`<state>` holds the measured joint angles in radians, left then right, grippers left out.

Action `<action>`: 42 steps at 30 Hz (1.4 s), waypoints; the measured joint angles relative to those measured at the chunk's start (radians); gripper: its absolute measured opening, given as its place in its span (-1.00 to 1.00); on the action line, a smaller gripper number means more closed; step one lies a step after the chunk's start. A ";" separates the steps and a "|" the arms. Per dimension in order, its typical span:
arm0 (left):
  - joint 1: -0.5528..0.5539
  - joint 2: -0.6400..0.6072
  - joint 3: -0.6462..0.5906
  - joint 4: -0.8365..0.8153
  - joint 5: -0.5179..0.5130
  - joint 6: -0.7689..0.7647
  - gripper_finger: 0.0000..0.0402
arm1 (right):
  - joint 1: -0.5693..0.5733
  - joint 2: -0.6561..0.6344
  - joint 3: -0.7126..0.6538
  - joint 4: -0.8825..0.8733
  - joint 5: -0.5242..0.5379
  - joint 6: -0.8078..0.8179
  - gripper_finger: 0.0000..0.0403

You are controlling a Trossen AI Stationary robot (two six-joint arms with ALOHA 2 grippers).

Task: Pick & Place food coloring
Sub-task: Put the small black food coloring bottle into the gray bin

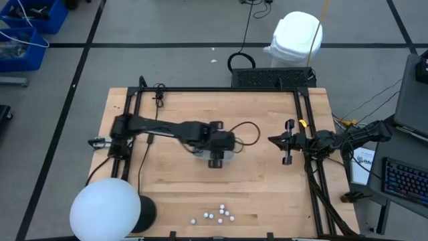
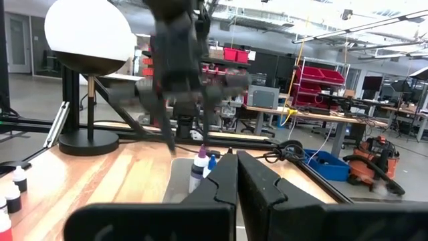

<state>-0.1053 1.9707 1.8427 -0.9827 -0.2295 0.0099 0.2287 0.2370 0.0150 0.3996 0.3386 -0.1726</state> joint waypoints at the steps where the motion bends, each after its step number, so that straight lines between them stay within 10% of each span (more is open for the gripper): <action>1: -0.015 -0.023 0.000 -0.026 0.000 -0.038 -0.04 | 0.000 0.000 0.000 0.000 0.000 0.000 -1.00; 19: -0.415 -0.043 -0.280 0.196 0.112 -0.428 -0.96 | 0.000 0.000 0.000 -0.017 -0.003 0.055 -1.00; 42: -0.608 0.050 -0.295 0.334 0.105 -0.578 0.33 | 0.000 0.008 0.000 -0.028 -0.003 0.058 -1.00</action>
<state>-0.7128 2.0209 1.5475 -0.6488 -0.1246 -0.5684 0.2291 0.2451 0.0151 0.3714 0.3355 -0.1146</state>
